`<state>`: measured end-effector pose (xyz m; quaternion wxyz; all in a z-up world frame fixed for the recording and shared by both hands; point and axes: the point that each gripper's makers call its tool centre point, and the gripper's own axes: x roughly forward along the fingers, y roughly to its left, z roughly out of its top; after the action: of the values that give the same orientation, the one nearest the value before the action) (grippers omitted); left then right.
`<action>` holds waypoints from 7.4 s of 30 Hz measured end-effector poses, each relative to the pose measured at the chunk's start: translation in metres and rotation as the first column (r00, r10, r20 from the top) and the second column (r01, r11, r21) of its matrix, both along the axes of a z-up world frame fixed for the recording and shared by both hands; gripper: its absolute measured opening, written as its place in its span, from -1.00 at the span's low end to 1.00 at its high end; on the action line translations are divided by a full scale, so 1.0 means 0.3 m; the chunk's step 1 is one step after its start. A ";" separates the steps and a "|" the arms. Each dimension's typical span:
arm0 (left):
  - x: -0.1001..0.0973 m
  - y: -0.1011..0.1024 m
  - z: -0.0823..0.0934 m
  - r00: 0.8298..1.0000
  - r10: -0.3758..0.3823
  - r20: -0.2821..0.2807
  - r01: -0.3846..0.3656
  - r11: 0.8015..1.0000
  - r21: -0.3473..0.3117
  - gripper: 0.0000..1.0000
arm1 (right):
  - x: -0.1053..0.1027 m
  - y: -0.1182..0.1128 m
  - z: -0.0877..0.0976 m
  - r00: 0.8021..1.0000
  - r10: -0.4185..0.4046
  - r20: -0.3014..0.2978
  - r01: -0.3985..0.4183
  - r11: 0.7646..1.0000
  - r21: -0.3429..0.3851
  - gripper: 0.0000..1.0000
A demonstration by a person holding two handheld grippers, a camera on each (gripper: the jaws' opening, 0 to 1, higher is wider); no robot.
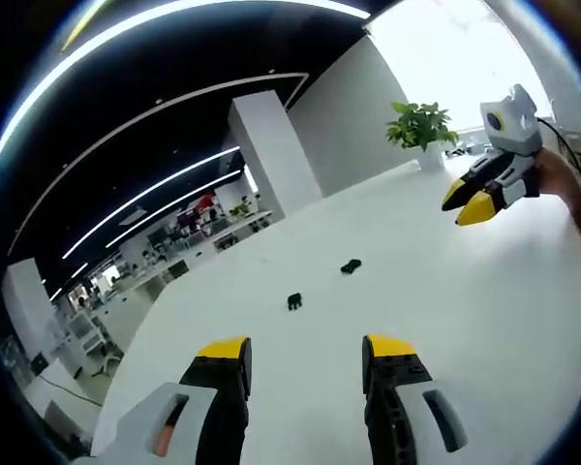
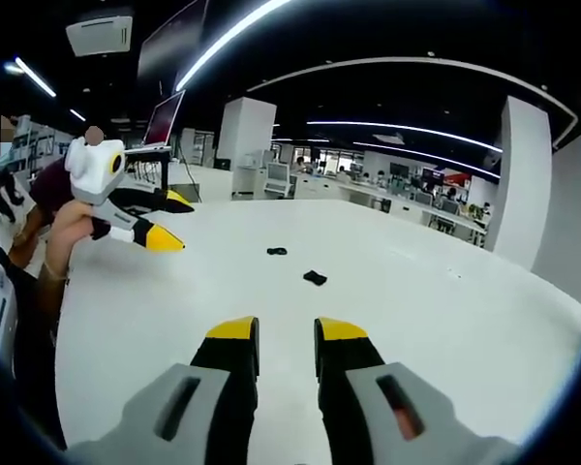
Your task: Snap the two parts of the plastic buckle together until the buckle closes and remains connected.
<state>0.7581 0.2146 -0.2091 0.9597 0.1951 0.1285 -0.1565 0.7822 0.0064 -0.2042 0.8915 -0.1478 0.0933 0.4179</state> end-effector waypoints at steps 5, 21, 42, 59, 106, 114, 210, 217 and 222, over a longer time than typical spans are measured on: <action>0.001 -0.006 -0.003 1.000 -0.009 -0.005 0.009 1.000 -0.003 -0.07 | 0.004 0.002 -0.002 1.000 0.004 -0.005 -0.004 1.000 -0.004 -0.54; 0.010 -0.001 -0.003 1.000 -0.021 -0.020 0.021 1.000 -0.008 -0.07 | 0.012 -0.002 -0.012 1.000 0.017 -0.026 -0.017 1.000 -0.019 -0.54; 0.030 0.022 -0.013 0.999 -0.003 -0.036 0.004 1.000 0.003 -0.07 | 0.033 -0.008 -0.010 0.999 0.018 -0.032 -0.019 0.999 -0.030 -0.55; 0.045 0.028 -0.028 0.998 -0.004 -0.056 0.005 1.000 0.012 -0.07 | 0.032 -0.007 -0.019 0.999 0.027 -0.046 -0.029 0.999 -0.043 -0.55; 0.074 0.027 -0.046 0.996 -0.009 -0.089 0.011 1.000 0.029 -0.07 | 0.041 0.028 -0.040 0.995 0.060 -0.085 -0.067 0.995 -0.075 -0.56; 0.074 0.027 -0.053 0.995 -0.008 -0.101 0.012 0.999 0.041 -0.07 | 0.044 0.035 -0.042 0.994 0.063 -0.086 -0.070 0.994 -0.080 -0.56; 0.098 0.018 -0.077 0.983 -0.031 -0.180 0.054 0.991 0.121 -0.07 | 0.070 0.078 -0.080 0.986 0.099 -0.133 -0.118 0.982 -0.148 -0.56; 0.099 0.014 -0.070 0.983 -0.032 -0.180 0.056 0.990 0.127 -0.07 | 0.074 0.078 -0.080 0.986 0.099 -0.132 -0.119 0.981 -0.155 -0.56; 0.098 0.011 -0.057 0.984 -0.034 -0.174 0.058 0.990 0.132 -0.07 | 0.077 0.078 -0.078 0.986 0.098 -0.131 -0.118 0.981 -0.154 -0.56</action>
<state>0.7874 0.2181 -0.2260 0.9256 0.2492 0.2162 -0.1856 0.8053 0.0299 -0.2277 0.8451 -0.1983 0.1734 0.4652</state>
